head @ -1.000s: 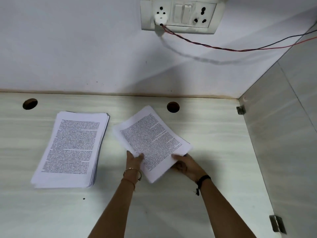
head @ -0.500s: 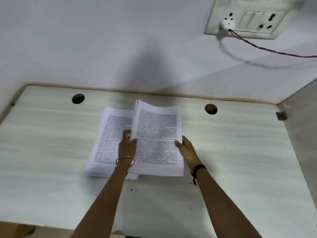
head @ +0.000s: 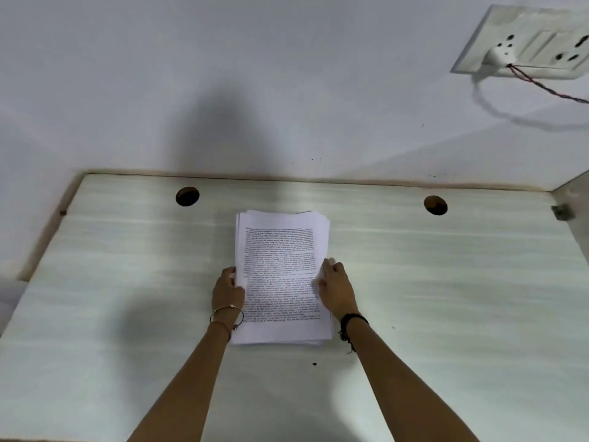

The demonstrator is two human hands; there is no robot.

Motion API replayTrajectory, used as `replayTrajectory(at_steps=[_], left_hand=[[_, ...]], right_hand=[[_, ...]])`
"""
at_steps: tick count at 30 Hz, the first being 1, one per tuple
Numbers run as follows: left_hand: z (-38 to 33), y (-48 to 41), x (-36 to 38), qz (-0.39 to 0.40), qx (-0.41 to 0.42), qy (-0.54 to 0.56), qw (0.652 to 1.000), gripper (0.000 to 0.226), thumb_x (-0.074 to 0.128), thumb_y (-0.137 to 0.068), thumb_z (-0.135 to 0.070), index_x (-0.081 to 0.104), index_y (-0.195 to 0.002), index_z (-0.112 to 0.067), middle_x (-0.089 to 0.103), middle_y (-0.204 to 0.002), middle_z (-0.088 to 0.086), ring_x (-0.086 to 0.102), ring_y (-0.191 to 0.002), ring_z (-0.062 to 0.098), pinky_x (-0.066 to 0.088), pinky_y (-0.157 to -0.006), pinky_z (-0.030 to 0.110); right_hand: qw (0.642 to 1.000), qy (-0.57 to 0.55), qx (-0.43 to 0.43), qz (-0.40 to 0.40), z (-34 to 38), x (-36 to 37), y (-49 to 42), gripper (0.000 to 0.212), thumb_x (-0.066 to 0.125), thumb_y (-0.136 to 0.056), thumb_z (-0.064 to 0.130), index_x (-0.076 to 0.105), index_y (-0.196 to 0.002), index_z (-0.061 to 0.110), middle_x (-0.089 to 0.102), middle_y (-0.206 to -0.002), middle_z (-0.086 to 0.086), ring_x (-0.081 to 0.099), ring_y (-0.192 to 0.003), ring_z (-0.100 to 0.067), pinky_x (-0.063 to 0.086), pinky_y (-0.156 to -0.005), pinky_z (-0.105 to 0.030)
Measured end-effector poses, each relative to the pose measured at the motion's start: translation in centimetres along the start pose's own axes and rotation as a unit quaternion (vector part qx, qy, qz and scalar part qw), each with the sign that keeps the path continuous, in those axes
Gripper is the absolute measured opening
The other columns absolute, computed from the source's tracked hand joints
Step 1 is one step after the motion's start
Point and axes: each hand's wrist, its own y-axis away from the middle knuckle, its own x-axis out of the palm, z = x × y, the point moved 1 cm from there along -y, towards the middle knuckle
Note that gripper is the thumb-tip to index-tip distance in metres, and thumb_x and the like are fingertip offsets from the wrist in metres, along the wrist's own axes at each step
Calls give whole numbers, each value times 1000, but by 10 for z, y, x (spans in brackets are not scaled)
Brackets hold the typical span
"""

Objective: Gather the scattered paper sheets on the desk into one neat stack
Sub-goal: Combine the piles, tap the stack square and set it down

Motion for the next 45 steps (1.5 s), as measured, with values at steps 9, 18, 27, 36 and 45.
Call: replayTrajectory(at_steps=[9, 18, 27, 36, 45], left_hand=[[7, -17, 5, 44, -6, -137, 990, 58, 48, -88, -10, 34, -143, -20, 38, -137, 18, 40, -126, 36, 38, -106, 42], [3, -48, 5, 81, -133, 103, 982, 57, 73, -66, -54, 63, -94, -6, 64, -98, 14, 61, -102, 31, 48, -88, 36], [-7, -46, 11, 162, -68, 176, 968, 51, 71, -78, -4, 50, -124, 1, 58, -125, 19, 57, -115, 33, 42, -103, 38], [-45, -24, -16, 243, 73, 250, 934, 43, 60, -85, 1, 53, -123, -17, 65, -113, -2, 66, -99, 10, 53, -90, 25], [-118, -6, -44, 121, 188, 253, 941, 55, 60, -87, -18, 40, -138, -11, 55, -129, 6, 53, -121, 24, 43, -104, 35]], right_hand=[[997, 43, 50, -35, 3, 9, -5, 51, 40, -91, 10, 34, -140, -4, 40, -132, -19, 41, -120, -33, 45, -95, -39], [991, -83, 71, -81, -3, 22, -23, 24, 42, -93, 4, 54, -111, -6, 52, -114, -19, 44, -97, -22, 30, -75, -17], [992, -78, 7, -99, -17, 19, -19, 35, 59, -86, 11, 58, -122, 9, 49, -112, -7, 43, -102, -21, 38, -83, -20], [838, -535, 66, 83, 4, -26, -15, 59, 66, -86, 38, 46, -138, 18, 62, -130, -2, 61, -117, -19, 48, -100, -38], [910, -379, -91, -143, 80, -103, -16, 23, 70, -87, 23, 68, -103, 7, 73, -99, -9, 69, -94, -24, 55, -81, -37]])
